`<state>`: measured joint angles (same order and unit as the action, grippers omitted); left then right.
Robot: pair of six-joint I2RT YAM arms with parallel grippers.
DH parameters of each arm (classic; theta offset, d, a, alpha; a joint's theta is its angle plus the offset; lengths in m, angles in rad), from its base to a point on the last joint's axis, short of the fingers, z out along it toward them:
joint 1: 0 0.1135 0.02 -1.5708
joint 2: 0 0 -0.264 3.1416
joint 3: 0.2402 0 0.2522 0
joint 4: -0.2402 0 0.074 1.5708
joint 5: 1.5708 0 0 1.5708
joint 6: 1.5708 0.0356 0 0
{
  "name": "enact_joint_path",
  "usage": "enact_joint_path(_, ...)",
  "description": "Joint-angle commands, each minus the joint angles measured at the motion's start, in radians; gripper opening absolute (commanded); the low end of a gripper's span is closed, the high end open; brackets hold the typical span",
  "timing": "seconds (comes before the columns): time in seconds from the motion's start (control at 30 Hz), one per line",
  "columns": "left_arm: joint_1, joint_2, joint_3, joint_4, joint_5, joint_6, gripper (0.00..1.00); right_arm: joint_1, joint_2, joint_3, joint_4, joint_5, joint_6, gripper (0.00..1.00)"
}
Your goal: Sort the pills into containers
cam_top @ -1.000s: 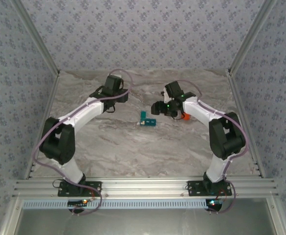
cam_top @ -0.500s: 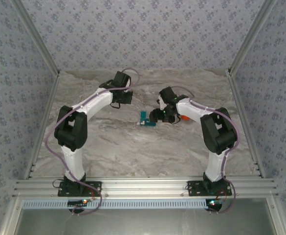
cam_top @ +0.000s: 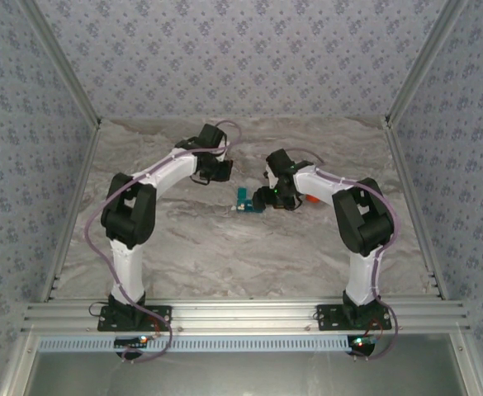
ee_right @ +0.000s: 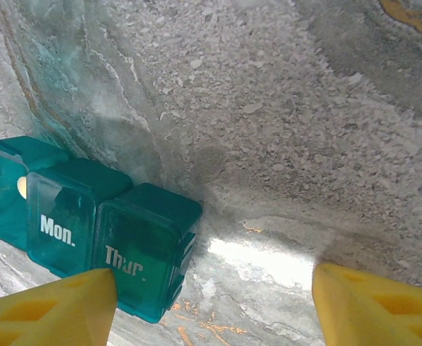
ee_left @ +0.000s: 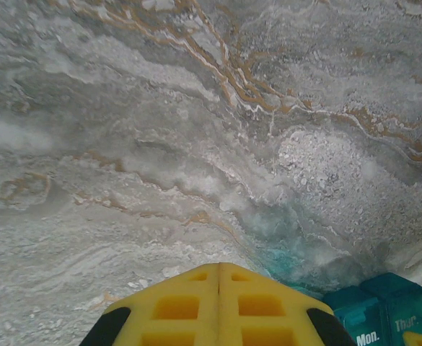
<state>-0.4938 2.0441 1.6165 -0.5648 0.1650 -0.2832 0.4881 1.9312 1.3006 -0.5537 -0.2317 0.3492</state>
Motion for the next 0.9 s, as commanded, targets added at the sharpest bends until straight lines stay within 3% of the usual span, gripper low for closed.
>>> enact_joint_path(0.0,-0.008,0.018,0.045,-0.027,0.054,-0.016,0.0,0.004,0.015,0.023,-0.034,0.023,-0.014,0.73)
enact_joint_path(0.87,-0.046,0.086,0.108,-0.053,0.082,-0.007,0.0,-0.013,0.027,0.052,-0.028,-0.011,0.0,0.73)
